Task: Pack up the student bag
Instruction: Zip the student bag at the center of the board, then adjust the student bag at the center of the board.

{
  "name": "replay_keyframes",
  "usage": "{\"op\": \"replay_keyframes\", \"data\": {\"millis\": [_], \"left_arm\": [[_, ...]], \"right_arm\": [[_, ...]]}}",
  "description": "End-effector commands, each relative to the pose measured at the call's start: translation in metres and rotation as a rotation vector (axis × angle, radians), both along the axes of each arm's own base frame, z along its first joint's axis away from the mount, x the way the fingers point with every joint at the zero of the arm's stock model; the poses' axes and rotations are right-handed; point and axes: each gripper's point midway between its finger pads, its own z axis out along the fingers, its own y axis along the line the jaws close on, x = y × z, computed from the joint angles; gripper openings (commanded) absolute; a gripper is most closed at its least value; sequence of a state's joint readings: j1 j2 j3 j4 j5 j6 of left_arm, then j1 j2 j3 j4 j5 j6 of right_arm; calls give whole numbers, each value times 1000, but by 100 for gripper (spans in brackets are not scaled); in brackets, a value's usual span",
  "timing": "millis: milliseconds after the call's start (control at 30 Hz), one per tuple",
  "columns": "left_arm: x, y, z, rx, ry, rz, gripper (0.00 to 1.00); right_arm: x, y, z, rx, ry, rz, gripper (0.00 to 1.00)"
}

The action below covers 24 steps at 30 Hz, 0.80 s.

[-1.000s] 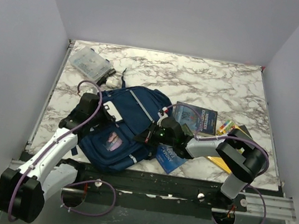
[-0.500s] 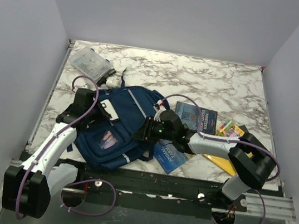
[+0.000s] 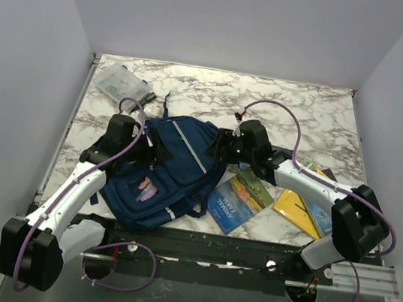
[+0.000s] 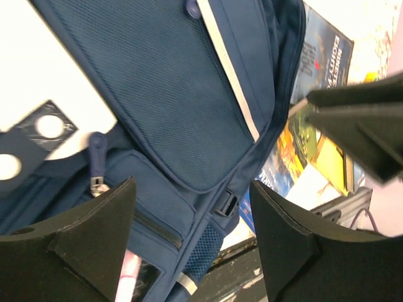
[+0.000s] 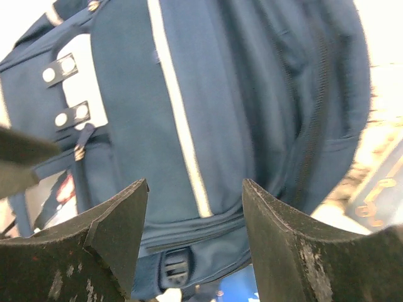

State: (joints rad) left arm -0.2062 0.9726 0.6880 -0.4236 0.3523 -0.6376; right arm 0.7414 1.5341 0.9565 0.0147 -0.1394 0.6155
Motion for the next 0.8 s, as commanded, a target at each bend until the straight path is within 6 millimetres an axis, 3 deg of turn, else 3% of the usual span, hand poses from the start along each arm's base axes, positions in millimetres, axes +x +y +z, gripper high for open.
{"op": "replay_keyframes", "data": {"millis": [0,133,400,533,600,767], "left_arm": [[-10,-25,-16,0,44,-55,75],[-17,-43,-40,50,126,-83,76],[-2,-31,-73,204,201,-34,76],[6,-23,-84,289,224,-34,77],[13,-19,-88,334,217,-37,78],[30,-6,-81,442,161,-36,80]], "right_arm": [[27,-22,-13,-76,1,-32,65],[40,-28,-24,-76,25,-48,66],[21,-2,-50,31,119,88,61],[8,11,-59,113,187,140,41],[-3,15,-57,171,225,162,25],[-39,14,-29,331,283,163,4]]}}
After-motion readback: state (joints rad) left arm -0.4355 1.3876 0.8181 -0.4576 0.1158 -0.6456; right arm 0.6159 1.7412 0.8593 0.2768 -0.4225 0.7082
